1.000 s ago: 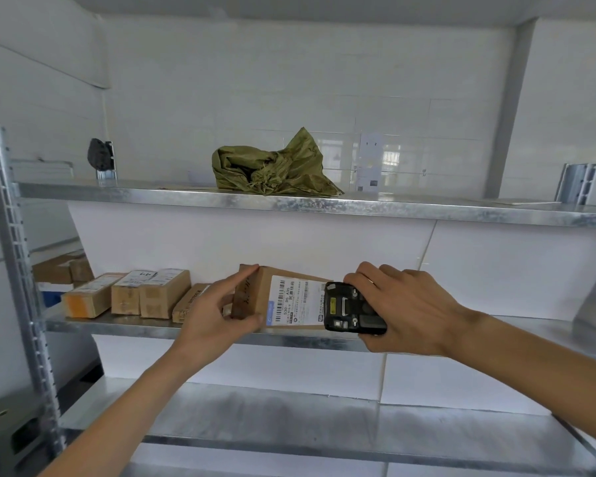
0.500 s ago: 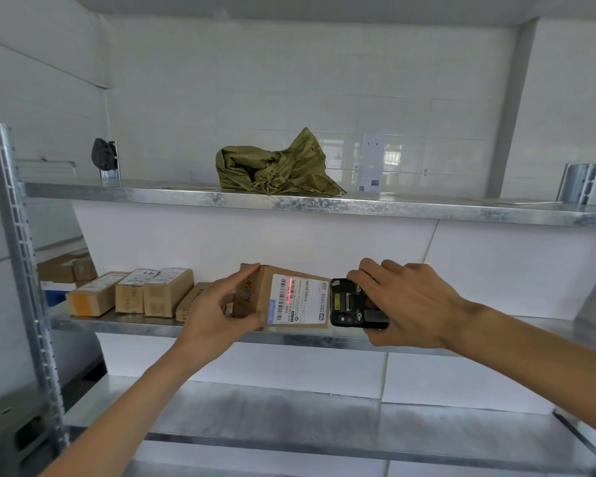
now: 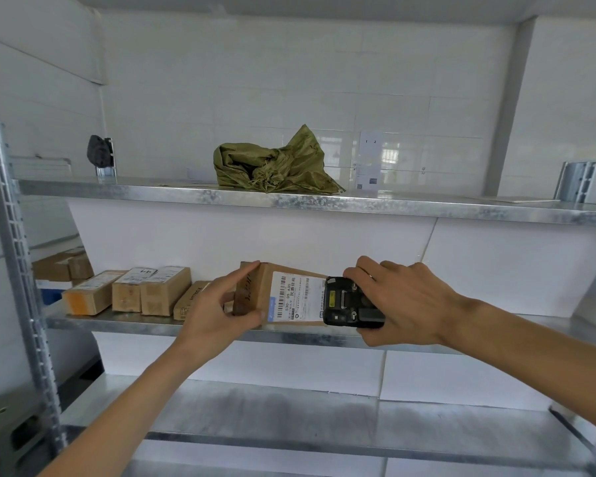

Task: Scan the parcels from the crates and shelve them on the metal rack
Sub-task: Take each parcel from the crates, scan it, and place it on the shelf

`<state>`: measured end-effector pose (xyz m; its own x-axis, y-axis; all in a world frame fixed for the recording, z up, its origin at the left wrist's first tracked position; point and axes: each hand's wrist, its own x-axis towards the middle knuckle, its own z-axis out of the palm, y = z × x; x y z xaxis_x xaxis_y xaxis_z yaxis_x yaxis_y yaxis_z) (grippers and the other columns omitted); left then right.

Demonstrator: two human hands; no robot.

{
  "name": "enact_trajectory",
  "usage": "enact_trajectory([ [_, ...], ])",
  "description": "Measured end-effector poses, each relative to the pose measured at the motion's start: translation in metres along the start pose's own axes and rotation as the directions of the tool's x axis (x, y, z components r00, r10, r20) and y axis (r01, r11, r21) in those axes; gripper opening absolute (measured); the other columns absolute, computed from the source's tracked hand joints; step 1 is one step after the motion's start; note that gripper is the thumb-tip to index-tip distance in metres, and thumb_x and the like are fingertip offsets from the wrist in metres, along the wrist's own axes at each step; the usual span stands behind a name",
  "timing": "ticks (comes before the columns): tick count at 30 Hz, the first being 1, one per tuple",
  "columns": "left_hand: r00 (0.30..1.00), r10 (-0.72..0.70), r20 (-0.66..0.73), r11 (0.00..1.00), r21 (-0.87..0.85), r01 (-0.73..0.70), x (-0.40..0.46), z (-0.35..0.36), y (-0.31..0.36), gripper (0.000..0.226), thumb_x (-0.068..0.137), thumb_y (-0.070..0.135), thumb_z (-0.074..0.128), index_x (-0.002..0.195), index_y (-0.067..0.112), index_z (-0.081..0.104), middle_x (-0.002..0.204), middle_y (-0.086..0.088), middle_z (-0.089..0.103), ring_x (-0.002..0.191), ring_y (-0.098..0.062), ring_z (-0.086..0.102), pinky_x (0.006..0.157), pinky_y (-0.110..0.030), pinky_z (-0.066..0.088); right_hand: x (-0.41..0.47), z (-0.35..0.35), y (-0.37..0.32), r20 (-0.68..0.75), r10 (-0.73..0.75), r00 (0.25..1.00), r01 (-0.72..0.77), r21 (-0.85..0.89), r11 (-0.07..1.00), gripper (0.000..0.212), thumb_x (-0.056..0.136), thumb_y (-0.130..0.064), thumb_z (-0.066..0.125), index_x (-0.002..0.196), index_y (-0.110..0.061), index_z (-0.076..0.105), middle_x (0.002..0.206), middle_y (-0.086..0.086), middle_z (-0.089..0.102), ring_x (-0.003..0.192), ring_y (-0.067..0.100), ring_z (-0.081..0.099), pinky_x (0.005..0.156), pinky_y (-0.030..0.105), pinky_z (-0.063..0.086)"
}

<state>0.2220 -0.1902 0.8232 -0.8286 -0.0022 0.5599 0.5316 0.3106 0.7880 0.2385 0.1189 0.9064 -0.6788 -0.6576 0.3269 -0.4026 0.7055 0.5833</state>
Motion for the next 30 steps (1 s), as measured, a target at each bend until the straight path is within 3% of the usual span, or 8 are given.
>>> enact_trajectory([
  [3, 1.000, -0.007, 0.004, 1.000, -0.011, 0.007, -0.001, 0.000, 0.002, 0.080, 0.077, 0.005, 0.086, 0.137, 0.048, 0.057, 0.128, 0.026, 0.062, 0.110, -0.003, 0.065, 0.080, -0.017, 0.057, 0.001, 0.003, -0.004, 0.091, 0.036, 0.995, -0.032, -0.046, 0.998, 0.087, 0.083, -0.068, 0.064, 0.146, -0.019, 0.030, 0.128, 0.001, 0.042, 0.090, 0.022, 0.055, 0.050, 0.031, 0.026],
  [7, 0.998, -0.069, -0.012, 0.996, -0.057, 0.068, -0.004, -0.001, 0.001, 0.075, 0.079, 0.004, 0.084, 0.133, 0.050, 0.059, 0.118, 0.024, 0.066, 0.105, -0.005, 0.068, 0.078, -0.016, 0.056, 0.002, 0.011, -0.007, 0.112, 0.063, 0.992, -0.060, -0.030, 0.998, 0.070, 0.084, -0.045, 0.068, 0.141, -0.017, 0.039, 0.124, 0.003, 0.043, 0.089, 0.023, 0.053, 0.061, 0.035, 0.049],
  [11, 0.986, -0.162, -0.029, 0.967, -0.203, 0.153, -0.007, -0.007, 0.001, 0.069, 0.084, 0.000, 0.076, 0.129, 0.049, 0.061, 0.114, 0.009, 0.070, 0.102, -0.009, 0.071, 0.075, -0.025, 0.060, 0.003, 0.016, -0.007, 0.110, 0.106, 0.988, -0.119, 0.115, 0.986, 0.070, 0.085, -0.050, 0.063, 0.143, -0.022, 0.037, 0.125, -0.002, 0.048, 0.096, 0.019, 0.055, 0.066, 0.031, 0.044],
  [16, 0.964, -0.263, 0.038, 0.908, -0.328, 0.260, -0.011, -0.012, -0.005, 0.066, 0.089, 0.011, 0.074, 0.133, 0.057, 0.054, 0.119, -0.003, 0.071, 0.110, -0.019, 0.070, 0.091, -0.047, 0.061, 0.009, 0.020, -0.020, 0.161, 0.197, 0.967, -0.247, 0.413, 0.877, 0.078, 0.078, -0.049, 0.072, 0.141, -0.027, 0.032, 0.121, -0.009, 0.056, 0.088, 0.016, 0.054, 0.064, 0.030, 0.043],
  [22, 0.949, -0.303, 0.088, 0.846, -0.432, 0.311, -0.016, -0.007, -0.011, 0.058, 0.094, 0.007, 0.066, 0.135, 0.047, 0.055, 0.119, 0.003, 0.073, 0.112, -0.019, 0.069, 0.092, -0.052, 0.059, 0.025, 0.027, -0.045, 0.203, 0.210, 0.956, -0.290, 0.579, 0.762, 0.074, 0.076, -0.049, 0.078, 0.134, -0.029, 0.036, 0.105, -0.013, 0.057, 0.084, 0.011, 0.060, 0.068, 0.028, 0.052],
  [25, 0.937, -0.326, 0.121, 0.807, -0.480, 0.343, -0.019, -0.007, -0.023, 0.057, 0.092, 0.005, 0.069, 0.134, 0.039, 0.053, 0.125, -0.002, 0.070, 0.107, -0.028, 0.069, 0.091, -0.055, 0.059, 0.034, 0.034, -0.054, 0.189, 0.247, 0.950, -0.311, 0.631, 0.711, 0.072, 0.075, -0.048, 0.079, 0.131, -0.028, 0.039, 0.103, -0.013, 0.060, 0.083, 0.008, 0.061, 0.067, 0.028, 0.053],
  [27, 0.929, -0.346, 0.132, 0.794, -0.487, 0.365, -0.020, -0.006, -0.034, 0.059, 0.090, 0.004, 0.072, 0.133, 0.037, 0.050, 0.126, -0.008, 0.069, 0.109, -0.037, 0.068, 0.089, -0.057, 0.059, 0.040, 0.040, -0.058, 0.186, 0.261, 0.947, -0.317, 0.657, 0.684, 0.071, 0.074, -0.048, 0.080, 0.129, -0.030, 0.039, 0.105, -0.014, 0.060, 0.084, 0.005, 0.060, 0.061, 0.022, 0.048],
  [30, 0.918, -0.373, 0.136, 0.789, -0.475, 0.391, -0.014, -0.005, -0.046, 0.055, 0.087, 0.013, 0.076, 0.131, 0.030, 0.048, 0.127, -0.009, 0.068, 0.111, -0.031, 0.070, 0.088, -0.058, 0.059, 0.051, 0.053, -0.061, 0.171, 0.283, 0.944, -0.321, 0.677, 0.663, 0.078, 0.072, -0.050, 0.081, 0.135, -0.029, 0.040, 0.118, -0.012, 0.059, 0.091, 0.009, 0.061, 0.069, 0.025, 0.053],
])
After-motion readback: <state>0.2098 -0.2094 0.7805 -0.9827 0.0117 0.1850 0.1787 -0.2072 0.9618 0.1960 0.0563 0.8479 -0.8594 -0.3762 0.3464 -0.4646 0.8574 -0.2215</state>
